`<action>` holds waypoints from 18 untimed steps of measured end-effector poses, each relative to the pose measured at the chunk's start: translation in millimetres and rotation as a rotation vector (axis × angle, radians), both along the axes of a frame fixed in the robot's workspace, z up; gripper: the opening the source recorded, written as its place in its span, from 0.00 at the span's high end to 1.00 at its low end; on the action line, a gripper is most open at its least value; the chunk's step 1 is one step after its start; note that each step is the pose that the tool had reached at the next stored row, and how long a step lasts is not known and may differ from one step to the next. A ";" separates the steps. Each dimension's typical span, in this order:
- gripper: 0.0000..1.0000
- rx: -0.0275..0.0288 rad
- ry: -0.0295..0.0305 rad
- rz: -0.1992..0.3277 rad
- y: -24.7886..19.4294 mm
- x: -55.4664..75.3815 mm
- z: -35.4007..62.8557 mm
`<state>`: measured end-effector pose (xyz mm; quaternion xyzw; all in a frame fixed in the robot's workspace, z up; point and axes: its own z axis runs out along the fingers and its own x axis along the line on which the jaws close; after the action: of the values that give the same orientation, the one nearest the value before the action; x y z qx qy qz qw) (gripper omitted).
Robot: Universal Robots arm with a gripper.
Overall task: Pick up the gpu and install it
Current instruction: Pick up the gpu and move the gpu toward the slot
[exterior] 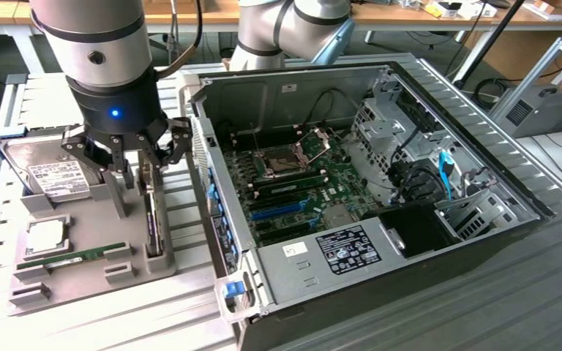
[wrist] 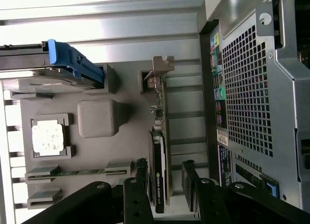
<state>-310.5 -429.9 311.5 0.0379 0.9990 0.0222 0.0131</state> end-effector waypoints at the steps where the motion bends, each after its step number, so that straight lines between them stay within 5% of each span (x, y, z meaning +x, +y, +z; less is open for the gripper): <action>1: 0.58 -0.0001 0.0001 0.000 -2.0 0.0 0.0; 7: 0.58 0.0001 -0.0001 0.000 -7.1 0.0 -0.6; 18: 0.58 -0.0001 0.0001 0.000 -7.2 0.0 -25.6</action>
<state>-310.5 -437.1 285.9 0.0379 0.9990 0.0222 0.0131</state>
